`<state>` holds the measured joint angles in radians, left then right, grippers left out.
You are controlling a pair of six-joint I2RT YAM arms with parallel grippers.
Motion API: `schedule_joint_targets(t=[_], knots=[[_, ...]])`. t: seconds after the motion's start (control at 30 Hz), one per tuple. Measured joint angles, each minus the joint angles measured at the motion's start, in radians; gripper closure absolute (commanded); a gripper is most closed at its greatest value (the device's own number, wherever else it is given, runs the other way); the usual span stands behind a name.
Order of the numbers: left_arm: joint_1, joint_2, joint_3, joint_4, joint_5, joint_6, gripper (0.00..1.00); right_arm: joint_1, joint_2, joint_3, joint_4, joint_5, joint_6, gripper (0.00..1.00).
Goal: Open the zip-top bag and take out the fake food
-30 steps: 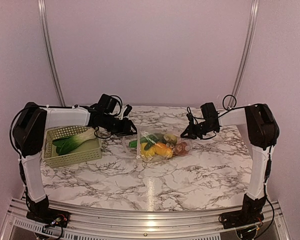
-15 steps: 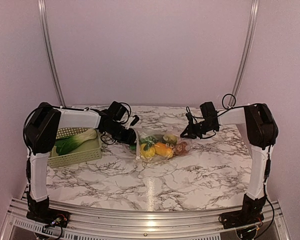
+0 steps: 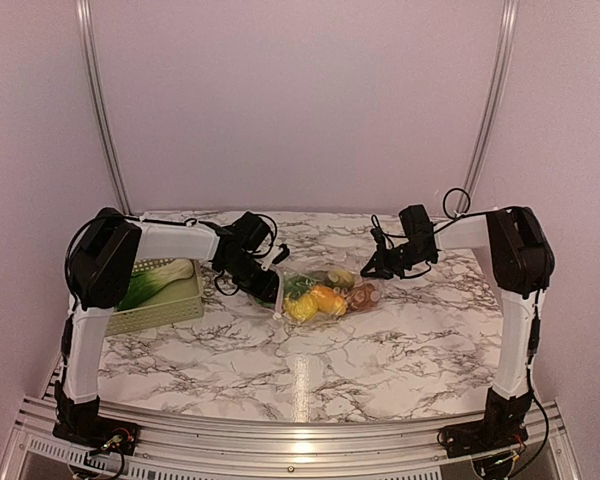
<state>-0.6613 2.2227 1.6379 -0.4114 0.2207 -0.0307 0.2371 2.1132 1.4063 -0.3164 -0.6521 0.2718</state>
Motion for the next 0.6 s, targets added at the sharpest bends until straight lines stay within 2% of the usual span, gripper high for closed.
schedule_joint_targets(t=[0.13, 0.23, 0.5, 0.6], knots=[[0.0, -0.04, -0.06, -0.005, -0.021, 0.023, 0.8, -0.001, 0.0, 0.0, 0.0, 0.0, -0.005, 1.0], [-0.002, -0.079, -0.095, -0.022, -0.032, 0.041, 0.85, -0.001, 0.0, -0.001, 0.001, 0.002, -0.007, 1.0], [-0.002, -0.269, -0.144, -0.105, 0.003, -0.017, 0.86, -0.007, -0.011, -0.031, 0.014, 0.021, 0.006, 1.0], [-0.002, -0.376, -0.228, -0.122, 0.025, -0.053, 0.86, -0.021, -0.023, -0.052, 0.028, 0.035, 0.024, 1.0]])
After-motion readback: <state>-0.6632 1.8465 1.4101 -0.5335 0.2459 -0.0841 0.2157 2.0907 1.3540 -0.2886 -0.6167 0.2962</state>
